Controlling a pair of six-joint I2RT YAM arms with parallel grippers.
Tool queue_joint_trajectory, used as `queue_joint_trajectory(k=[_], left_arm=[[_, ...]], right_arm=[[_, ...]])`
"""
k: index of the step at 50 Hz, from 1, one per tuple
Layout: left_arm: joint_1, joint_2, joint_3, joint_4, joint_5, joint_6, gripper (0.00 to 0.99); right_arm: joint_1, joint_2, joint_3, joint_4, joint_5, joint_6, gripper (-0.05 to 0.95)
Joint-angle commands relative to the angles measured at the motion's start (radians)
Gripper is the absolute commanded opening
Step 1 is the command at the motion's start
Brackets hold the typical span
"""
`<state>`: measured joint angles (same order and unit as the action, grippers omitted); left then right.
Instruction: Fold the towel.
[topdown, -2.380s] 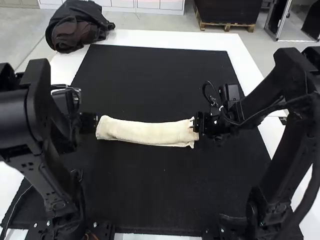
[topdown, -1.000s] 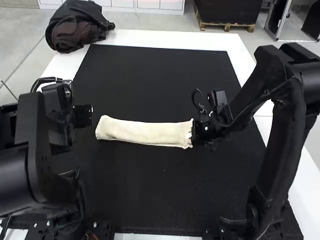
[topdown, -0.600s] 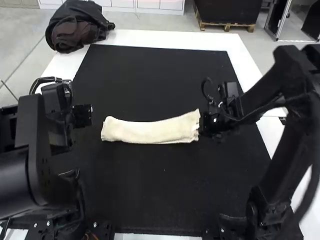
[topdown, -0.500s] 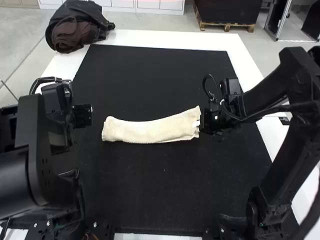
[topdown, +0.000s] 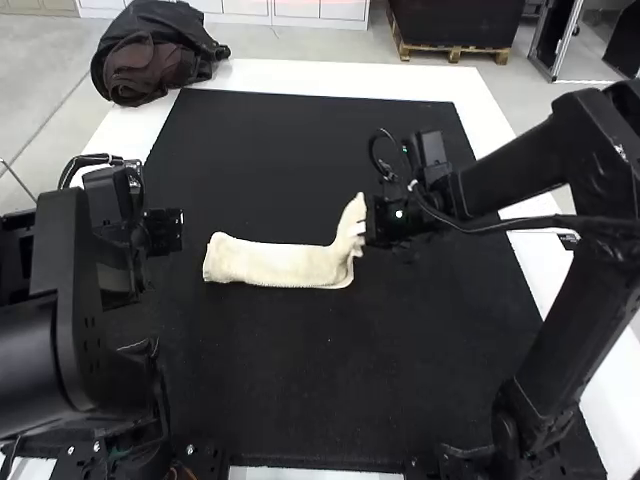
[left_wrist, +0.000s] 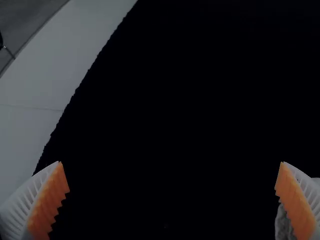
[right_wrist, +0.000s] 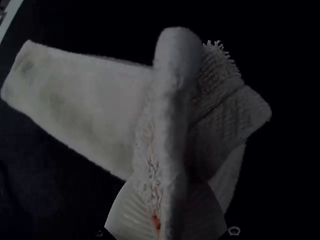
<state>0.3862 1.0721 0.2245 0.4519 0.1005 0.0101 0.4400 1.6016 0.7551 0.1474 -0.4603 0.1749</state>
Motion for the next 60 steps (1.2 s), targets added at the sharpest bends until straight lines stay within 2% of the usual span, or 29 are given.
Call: queue_joint_trajectory(k=[1, 32, 60], left_arm=[[0.002, -0.020, -0.005, 0.005, -0.012, -0.007, 0.967], [0.008, -0.020, -0.048, 0.030, -0.010, 0.002, 0.967], [0.008, -0.020, -0.065, 0.059, -0.010, 0.007, 0.967]], right_arm=[[0.055, 0.037, 0.061, 0.004, 0.002, 0.035, -0.03], [0.313, 0.294, 0.345, 0.004, 0.048, 0.061, -0.03], [0.416, 0.505, 0.595, -0.017, 0.049, 0.080, -0.03]])
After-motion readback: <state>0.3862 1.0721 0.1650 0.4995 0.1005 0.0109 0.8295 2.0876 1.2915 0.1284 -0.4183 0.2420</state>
